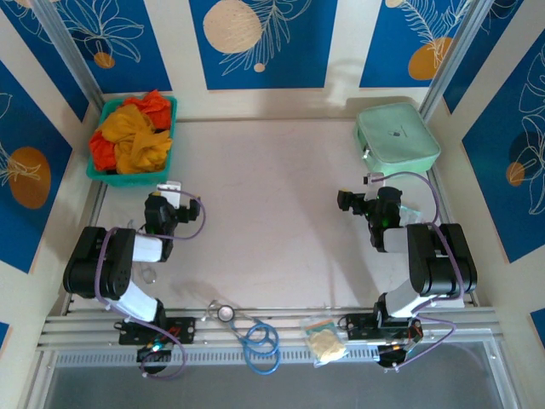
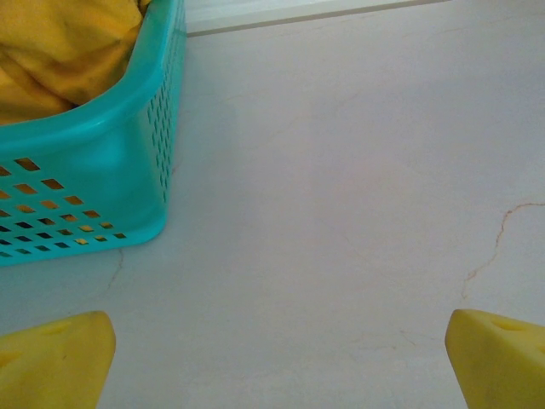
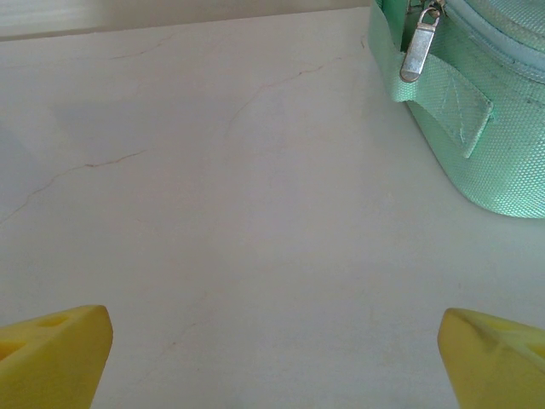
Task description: Fold and stack the t-shirts
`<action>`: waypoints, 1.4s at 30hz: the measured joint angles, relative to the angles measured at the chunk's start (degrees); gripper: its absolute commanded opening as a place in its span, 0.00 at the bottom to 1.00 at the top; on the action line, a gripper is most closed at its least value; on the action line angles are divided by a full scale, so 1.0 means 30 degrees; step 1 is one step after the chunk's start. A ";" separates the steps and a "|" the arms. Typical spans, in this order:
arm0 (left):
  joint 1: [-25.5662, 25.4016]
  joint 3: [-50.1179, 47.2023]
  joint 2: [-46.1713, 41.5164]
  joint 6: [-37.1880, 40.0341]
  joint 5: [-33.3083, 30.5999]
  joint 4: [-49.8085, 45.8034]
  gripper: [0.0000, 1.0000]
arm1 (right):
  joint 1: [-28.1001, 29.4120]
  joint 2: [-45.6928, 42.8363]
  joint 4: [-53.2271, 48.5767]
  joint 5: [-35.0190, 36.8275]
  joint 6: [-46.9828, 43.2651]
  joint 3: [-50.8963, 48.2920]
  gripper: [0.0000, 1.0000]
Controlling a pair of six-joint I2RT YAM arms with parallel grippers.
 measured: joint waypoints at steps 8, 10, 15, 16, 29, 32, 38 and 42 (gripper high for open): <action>0.0000 0.0000 0.0000 -0.0007 -0.0022 -0.0007 0.99 | -0.0007 0.0000 0.0007 0.0000 0.0000 0.0000 0.99; -0.0029 0.0000 -0.0291 -0.0029 -0.0335 -0.0277 0.99 | 0.0007 -0.0168 -0.0335 -0.0073 -0.0022 0.0036 0.99; -0.0197 0.1253 -0.5304 -0.1268 -0.2710 -0.5923 1.00 | 0.0627 -0.2463 -0.5355 0.0372 -0.0066 0.2397 1.00; -0.0204 0.2397 -0.6200 -0.1814 -0.3315 -0.7766 0.99 | 0.0743 -0.2994 -0.6499 0.0510 0.0000 0.3330 1.00; 0.2769 1.6713 -0.0517 -0.6543 -0.3300 -2.0844 0.97 | 0.1231 -0.3111 -1.6626 0.0576 0.1734 1.0579 0.87; 0.3439 1.9161 0.2135 -0.6659 -0.2594 -2.2178 0.95 | 0.1537 -0.2761 -1.7770 0.0342 0.1756 1.0834 0.86; 0.4095 2.3110 0.6127 -0.6528 -0.1639 -2.3292 0.89 | 0.1989 -0.2441 -1.8899 0.0262 0.1741 1.0877 0.85; 0.4269 2.5033 0.8327 -0.6477 -0.1202 -2.3598 0.82 | 0.2113 -0.2419 -1.9380 0.0284 0.1698 1.0907 0.82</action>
